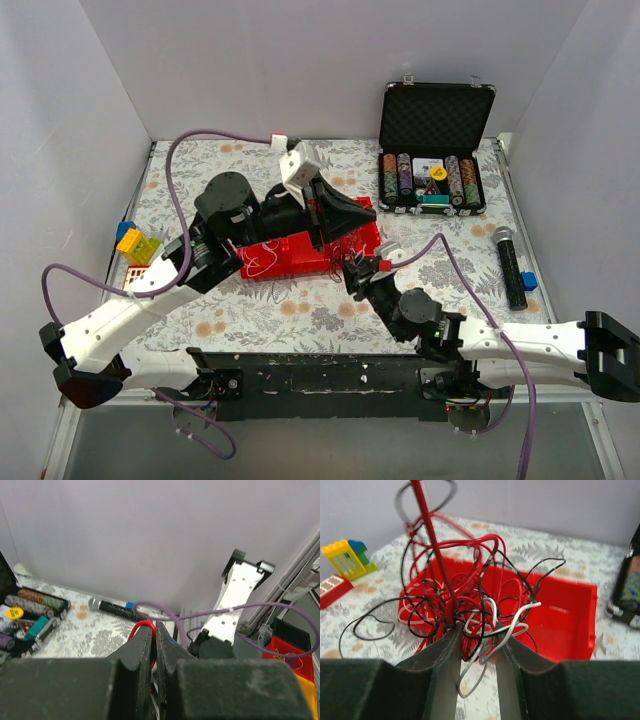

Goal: Untangle the cables

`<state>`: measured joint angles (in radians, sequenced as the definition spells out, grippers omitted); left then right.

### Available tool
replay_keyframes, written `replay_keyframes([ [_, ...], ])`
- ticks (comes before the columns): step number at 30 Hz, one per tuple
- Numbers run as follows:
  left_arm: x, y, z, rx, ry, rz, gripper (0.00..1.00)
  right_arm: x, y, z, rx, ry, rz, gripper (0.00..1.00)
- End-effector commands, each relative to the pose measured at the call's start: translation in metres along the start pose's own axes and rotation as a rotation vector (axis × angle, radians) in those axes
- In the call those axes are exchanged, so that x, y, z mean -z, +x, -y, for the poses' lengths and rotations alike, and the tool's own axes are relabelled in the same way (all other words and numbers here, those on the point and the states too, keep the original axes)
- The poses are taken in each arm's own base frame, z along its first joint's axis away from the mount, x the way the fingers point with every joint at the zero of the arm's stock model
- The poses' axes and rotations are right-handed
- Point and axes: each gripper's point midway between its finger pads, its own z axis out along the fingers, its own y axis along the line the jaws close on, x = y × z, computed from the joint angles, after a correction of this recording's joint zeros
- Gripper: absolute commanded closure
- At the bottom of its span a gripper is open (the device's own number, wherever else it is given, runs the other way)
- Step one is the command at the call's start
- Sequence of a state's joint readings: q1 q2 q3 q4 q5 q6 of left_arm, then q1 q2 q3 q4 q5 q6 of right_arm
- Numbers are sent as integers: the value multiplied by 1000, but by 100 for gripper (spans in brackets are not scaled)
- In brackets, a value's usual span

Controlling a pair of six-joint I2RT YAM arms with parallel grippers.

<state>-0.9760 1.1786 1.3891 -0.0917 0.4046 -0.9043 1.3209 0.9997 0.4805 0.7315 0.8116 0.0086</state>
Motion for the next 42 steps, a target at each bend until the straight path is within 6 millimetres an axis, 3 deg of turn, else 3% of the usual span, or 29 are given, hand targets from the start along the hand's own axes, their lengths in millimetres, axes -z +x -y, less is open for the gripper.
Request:
replay_keyframes([
  [1, 31, -107, 39, -137, 87, 264, 100, 29, 74, 25, 9, 55, -206, 63],
  [14, 57, -165, 43, -275, 46, 379, 100, 78, 137, 49, -78, 94, -414, 65],
  [20, 60, -203, 49, -414, 24, 445, 100, 102, 166, 65, -51, 164, -554, 46],
  [25, 66, -246, 59, -543, 8, 532, 100, 107, 160, 64, -56, 169, -568, 43],
  [28, 71, -274, 65, -602, -12, 587, 100, 112, 167, 66, -79, 164, -572, 43],
  [31, 76, -284, 71, -608, -9, 607, 100, 114, 168, 64, -104, 157, -578, 45],
  [34, 65, -257, 58, -567, -10, 532, 100, 105, 135, 58, -78, 139, -507, 44],
  [36, 62, -238, 50, -544, -17, 488, 100, 90, 89, 46, -82, 91, -410, 39],
  [39, 54, -210, 38, -530, -29, 424, 100, 71, 14, 21, -94, -26, -241, 17],
  [40, 55, -205, 36, -532, -34, 415, 100, 65, -16, 10, -111, -73, -170, 14],
  [42, 52, -195, 29, -517, -44, 392, 100, 58, -57, -10, -93, -167, -89, 13],
])
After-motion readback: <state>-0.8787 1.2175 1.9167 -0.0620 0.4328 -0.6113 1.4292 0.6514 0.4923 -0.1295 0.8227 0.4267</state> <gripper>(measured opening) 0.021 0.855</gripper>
